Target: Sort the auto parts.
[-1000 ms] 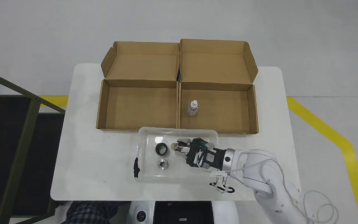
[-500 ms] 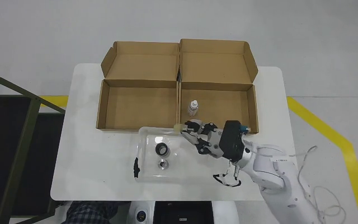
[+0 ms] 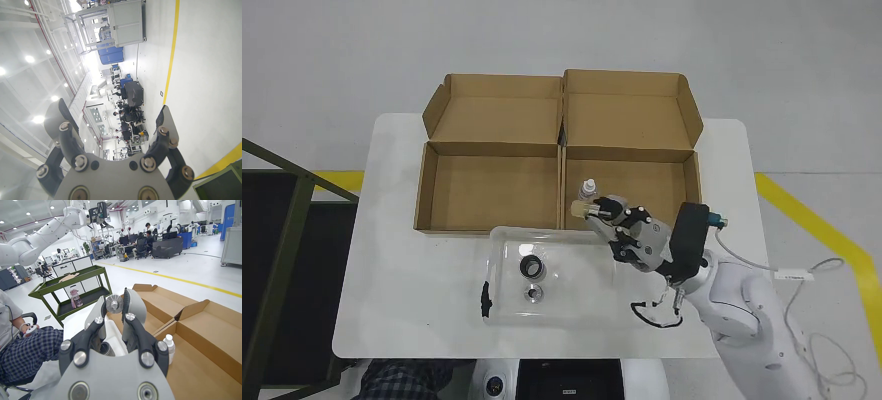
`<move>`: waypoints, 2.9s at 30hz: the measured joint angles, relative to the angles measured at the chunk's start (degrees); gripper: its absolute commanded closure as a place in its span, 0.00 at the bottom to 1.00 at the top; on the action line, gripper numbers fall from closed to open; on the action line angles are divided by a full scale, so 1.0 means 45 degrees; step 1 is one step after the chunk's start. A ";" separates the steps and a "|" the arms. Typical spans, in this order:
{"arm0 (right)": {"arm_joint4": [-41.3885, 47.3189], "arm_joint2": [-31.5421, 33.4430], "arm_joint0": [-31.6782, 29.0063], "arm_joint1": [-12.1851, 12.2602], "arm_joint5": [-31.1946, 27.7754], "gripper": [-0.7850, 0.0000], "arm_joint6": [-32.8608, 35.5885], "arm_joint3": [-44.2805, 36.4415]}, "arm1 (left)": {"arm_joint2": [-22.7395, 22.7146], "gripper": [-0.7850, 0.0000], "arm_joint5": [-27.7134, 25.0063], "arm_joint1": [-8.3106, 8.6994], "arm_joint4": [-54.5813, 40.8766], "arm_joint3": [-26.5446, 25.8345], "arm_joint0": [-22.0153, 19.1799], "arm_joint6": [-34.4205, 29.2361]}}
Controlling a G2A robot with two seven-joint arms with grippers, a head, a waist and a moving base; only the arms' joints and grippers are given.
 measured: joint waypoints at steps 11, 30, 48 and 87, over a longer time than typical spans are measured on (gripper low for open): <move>-0.0657 0.0362 -0.0091 0.0033 0.0703 1.00 0.0238 -0.0105 | 0.0000 0.00 0.0000 0.0000 0.0000 0.0000 0.0000 0.0000; -0.3203 0.1027 0.1003 0.0207 0.2472 1.00 0.4279 0.0870 | 0.0000 0.00 0.0000 0.0000 0.0000 0.0000 0.0000 0.0000; -0.4466 -0.0678 0.3070 0.0063 0.2561 1.00 0.6518 0.2597 | 0.0000 0.00 0.0000 0.0000 0.0000 0.0000 0.0000 0.0000; -0.4268 -0.3183 0.6141 -0.0540 0.2386 0.60 0.8015 0.6684 | 0.0000 0.00 0.0000 0.0000 0.0000 0.0000 0.0000 0.0000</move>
